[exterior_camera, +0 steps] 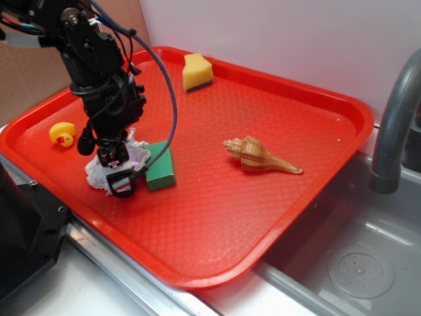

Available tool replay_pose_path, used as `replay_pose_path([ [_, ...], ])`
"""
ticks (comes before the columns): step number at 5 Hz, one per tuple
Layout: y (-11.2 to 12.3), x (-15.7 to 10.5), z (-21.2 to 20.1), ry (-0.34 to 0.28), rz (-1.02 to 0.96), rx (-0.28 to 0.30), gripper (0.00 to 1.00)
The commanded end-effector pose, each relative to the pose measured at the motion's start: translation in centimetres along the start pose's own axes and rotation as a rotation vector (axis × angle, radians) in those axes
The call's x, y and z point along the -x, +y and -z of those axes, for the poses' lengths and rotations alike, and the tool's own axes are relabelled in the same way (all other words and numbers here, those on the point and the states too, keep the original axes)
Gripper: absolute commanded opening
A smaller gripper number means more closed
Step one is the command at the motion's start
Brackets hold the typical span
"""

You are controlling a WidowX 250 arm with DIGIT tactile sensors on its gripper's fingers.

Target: Grab the white paper.

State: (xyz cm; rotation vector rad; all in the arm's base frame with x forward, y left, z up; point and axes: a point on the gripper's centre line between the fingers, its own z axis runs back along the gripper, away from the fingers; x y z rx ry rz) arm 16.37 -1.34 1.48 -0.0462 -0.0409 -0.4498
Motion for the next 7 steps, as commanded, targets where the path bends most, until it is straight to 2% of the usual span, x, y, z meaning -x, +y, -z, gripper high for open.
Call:
replay_pose_path([
  [1, 0.7, 0.0, -0.6, -0.006, -0.041, -0.008, 0.0],
  [2, 1.2, 0.3, -1.2, -0.001, -0.082, -0.03, 0.0],
  [3, 2.9, 1.7, -6.3, 0.025, -0.329, -0.157, 0.0],
  [4, 3.4, 2.8, -11.4, -0.016, -0.58, -0.158, 0.0],
  [5, 3.9, 3.0, -16.2, -0.112, -0.832, -0.108, 0.0],
  [6, 4.5, 1.6, -21.2, -0.17, -0.856, -0.103, 0.0],
  [7, 4.4, 1.3, -26.1, -0.177, -0.848, -0.112, 0.0],
])
